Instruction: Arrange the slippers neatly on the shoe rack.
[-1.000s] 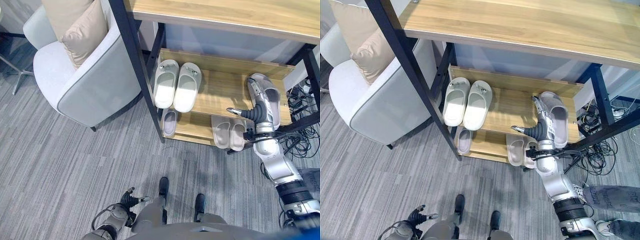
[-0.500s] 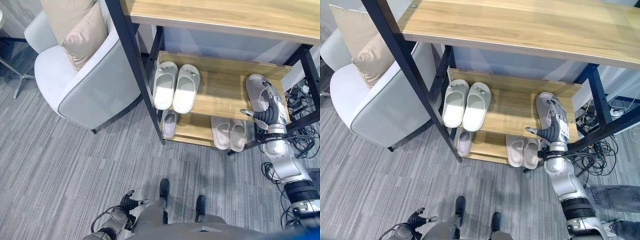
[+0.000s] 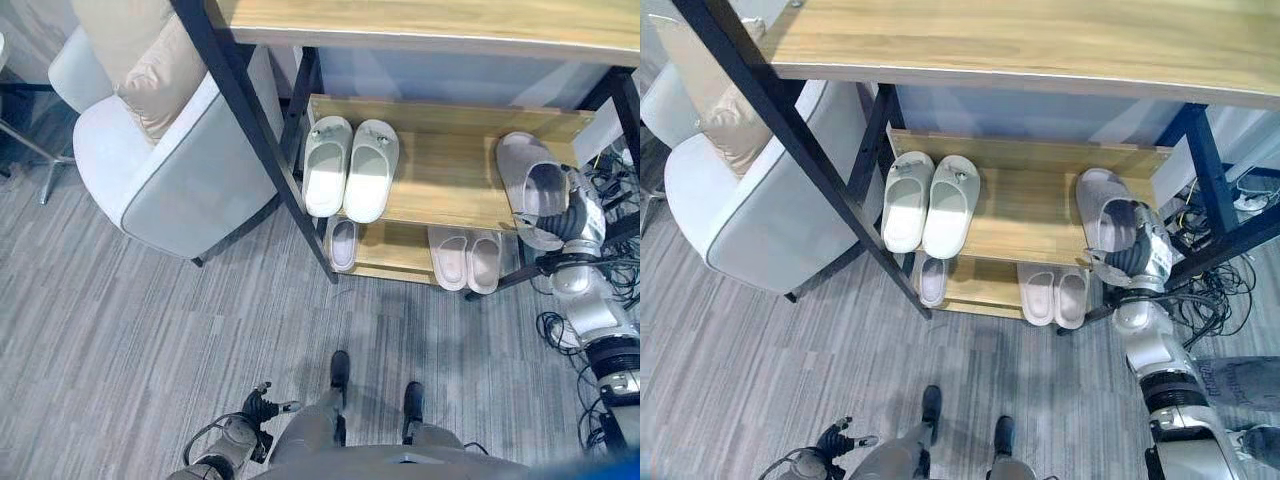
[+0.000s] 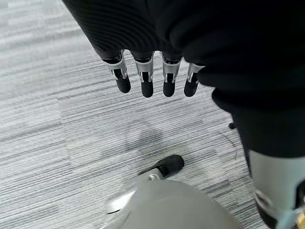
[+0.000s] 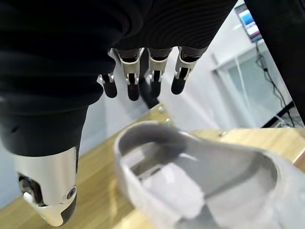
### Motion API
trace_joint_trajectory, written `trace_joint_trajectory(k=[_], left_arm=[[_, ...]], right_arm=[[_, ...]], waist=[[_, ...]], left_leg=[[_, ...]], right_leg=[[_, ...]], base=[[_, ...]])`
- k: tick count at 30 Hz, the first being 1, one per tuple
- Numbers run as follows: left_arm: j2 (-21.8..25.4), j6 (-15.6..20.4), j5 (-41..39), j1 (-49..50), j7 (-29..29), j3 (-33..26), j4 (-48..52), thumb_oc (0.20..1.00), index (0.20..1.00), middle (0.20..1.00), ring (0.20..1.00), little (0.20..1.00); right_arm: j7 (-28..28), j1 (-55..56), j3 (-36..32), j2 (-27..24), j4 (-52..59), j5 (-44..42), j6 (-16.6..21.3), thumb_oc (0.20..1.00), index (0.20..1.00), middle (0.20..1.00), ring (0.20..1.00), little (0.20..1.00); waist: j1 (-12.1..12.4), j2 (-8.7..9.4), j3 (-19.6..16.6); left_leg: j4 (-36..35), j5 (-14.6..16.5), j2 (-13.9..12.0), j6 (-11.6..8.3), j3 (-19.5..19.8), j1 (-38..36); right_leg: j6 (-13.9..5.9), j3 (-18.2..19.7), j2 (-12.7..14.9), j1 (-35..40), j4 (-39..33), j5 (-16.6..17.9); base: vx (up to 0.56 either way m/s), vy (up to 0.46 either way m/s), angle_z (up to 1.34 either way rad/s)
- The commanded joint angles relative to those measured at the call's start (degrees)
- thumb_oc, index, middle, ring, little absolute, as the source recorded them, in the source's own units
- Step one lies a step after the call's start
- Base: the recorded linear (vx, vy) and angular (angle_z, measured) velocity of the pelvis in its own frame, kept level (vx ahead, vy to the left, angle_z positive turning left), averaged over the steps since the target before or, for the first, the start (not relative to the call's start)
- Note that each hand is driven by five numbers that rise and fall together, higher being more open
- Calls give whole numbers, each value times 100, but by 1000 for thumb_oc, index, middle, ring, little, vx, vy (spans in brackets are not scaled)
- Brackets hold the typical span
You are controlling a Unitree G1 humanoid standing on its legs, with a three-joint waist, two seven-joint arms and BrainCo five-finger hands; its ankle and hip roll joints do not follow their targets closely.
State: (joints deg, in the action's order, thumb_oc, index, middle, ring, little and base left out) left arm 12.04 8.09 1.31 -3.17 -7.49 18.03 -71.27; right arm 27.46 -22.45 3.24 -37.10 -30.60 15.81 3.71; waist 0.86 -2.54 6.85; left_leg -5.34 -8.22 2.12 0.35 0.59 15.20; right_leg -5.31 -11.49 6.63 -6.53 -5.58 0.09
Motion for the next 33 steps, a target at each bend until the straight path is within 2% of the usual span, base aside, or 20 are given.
trace_joint_trajectory(k=[1, 18, 29, 33], left_arm=[[32, 71, 25, -306, -66, 21, -479, 1000, 1000, 1000, 1000, 1000], [59, 30, -249, -460, -171, 122, -470, 1000, 1000, 1000, 1000, 1000], [103, 15, -393, -577, -233, 150, -465, 1000, 1000, 1000, 1000, 1000], [121, 18, -433, -628, -265, 173, -444, 1000, 1000, 1000, 1000, 1000]], right_arm=[[228, -151, -102, -134, 338, -372, 134, 1000, 1000, 1000, 1000, 1000], [179, -780, 49, -220, -770, -1307, 62, 1000, 1000, 1000, 1000, 1000], [-123, -1168, 521, -66, -1356, -1439, -149, 1000, 1000, 1000, 1000, 1000], [-186, -1428, 828, -39, -1876, -1077, -365, 1000, 1000, 1000, 1000, 1000]], waist=[[62, 344, 33], [58, 281, 150], [68, 367, 224], [87, 385, 263]], left_leg=[[34, 761, -101, -292, 232, -214], [34, 705, -90, -302, 194, -42], [34, 682, -103, -307, 186, 6], [34, 670, -107, -307, 205, 18]], right_leg=[[-423, -44, 557, -9, 97, 163], [-409, 14, 541, -193, 70, 204], [-393, -1, 535, -250, 86, 230], [-384, -2, 529, -264, 105, 235]], base=[[0, 0, 0], [0, 0, 0], [0, 0, 0], [0, 0, 0]])
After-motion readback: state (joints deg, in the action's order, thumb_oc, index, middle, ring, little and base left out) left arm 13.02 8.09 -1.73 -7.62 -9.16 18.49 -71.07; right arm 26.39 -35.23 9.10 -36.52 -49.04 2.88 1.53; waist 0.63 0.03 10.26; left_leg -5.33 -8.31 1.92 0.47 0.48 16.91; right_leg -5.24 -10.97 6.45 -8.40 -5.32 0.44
